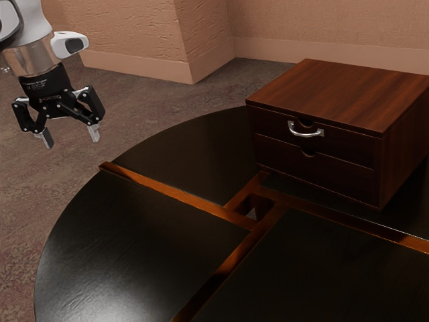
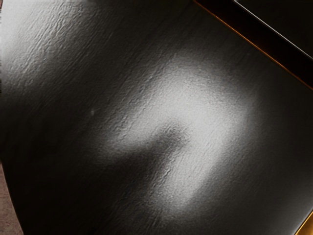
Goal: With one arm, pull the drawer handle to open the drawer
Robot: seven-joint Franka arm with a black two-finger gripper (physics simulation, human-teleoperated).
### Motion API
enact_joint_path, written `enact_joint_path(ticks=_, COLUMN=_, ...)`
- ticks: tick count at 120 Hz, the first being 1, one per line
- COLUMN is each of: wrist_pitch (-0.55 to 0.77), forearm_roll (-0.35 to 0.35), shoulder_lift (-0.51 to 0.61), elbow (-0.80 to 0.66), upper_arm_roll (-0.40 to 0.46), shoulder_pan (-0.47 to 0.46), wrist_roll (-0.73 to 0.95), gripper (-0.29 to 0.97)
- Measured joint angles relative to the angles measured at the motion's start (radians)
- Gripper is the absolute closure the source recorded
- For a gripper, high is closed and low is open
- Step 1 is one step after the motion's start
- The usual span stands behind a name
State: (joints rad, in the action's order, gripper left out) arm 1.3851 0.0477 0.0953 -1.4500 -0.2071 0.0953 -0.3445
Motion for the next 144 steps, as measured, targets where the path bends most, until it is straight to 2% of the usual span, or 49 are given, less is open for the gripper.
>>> enact_joint_path(ticks=19, wrist_pitch=-0.002, forearm_roll=-0.001, shoulder_lift=0.002, elbow=0.009, upper_arm_roll=-0.001, shoulder_pan=-0.002, wrist_roll=0.001, gripper=0.00)
enact_joint_path(ticks=31, wrist_pitch=-0.042, forearm_roll=-0.008, shoulder_lift=0.007, elbow=0.250, upper_arm_roll=0.014, shoulder_pan=0.005, wrist_roll=0.003, gripper=0.00)
enact_joint_path(ticks=40, wrist_pitch=-0.065, forearm_roll=-0.010, shoulder_lift=0.009, elbow=0.326, upper_arm_roll=0.071, shoulder_pan=-0.005, wrist_roll=0.003, gripper=0.00)
enact_joint_path(ticks=57, wrist_pitch=-0.091, forearm_roll=-0.013, shoulder_lift=0.006, elbow=0.348, upper_arm_roll=0.115, shoulder_pan=-0.022, wrist_roll=0.004, gripper=0.00)
enact_joint_path(ticks=89, wrist_pitch=-0.114, forearm_roll=-0.014, shoulder_lift=0.001, elbow=0.338, upper_arm_roll=0.119, shoulder_pan=-0.008, wrist_roll=0.006, gripper=0.00)
enact_joint_path(ticks=97, wrist_pitch=-0.136, forearm_roll=-0.014, shoulder_lift=0.087, elbow=0.218, upper_arm_roll=0.142, shoulder_pan=-0.004, wrist_roll=0.006, gripper=0.00)
enact_joint_path(ticks=103, wrist_pitch=-0.154, forearm_roll=-0.015, shoulder_lift=0.234, elbow=0.054, upper_arm_roll=0.201, shoulder_pan=-0.007, wrist_roll=0.005, gripper=0.00)
enact_joint_path(ticks=109, wrist_pitch=-0.172, forearm_roll=-0.017, shoulder_lift=0.411, elbow=-0.173, upper_arm_roll=0.243, shoulder_pan=-0.015, wrist_roll=0.005, gripper=0.00)
enact_joint_path(ticks=116, wrist_pitch=-0.193, forearm_roll=-0.039, shoulder_lift=0.580, elbow=-0.398, upper_arm_roll=0.259, shoulder_pan=-0.069, wrist_roll=0.003, gripper=0.00)
enact_joint_path(ticks=123, wrist_pitch=-0.198, forearm_roll=-0.065, shoulder_lift=0.703, elbow=-0.539, upper_arm_roll=0.261, shoulder_pan=-0.126, wrist_roll=-0.002, gripper=0.00)
enact_joint_path(ticks=132, wrist_pitch=-0.142, forearm_roll=-0.058, shoulder_lift=0.764, elbow=-0.639, upper_arm_roll=0.236, shoulder_pan=-0.188, wrist_roll=0.028, gripper=0.00)
enact_joint_path(ticks=144, wrist_pitch=-0.011, forearm_roll=-0.033, shoulder_lift=0.712, elbow=-0.666, upper_arm_roll=0.135, shoulder_pan=-0.182, wrist_roll=0.192, gripper=0.00)
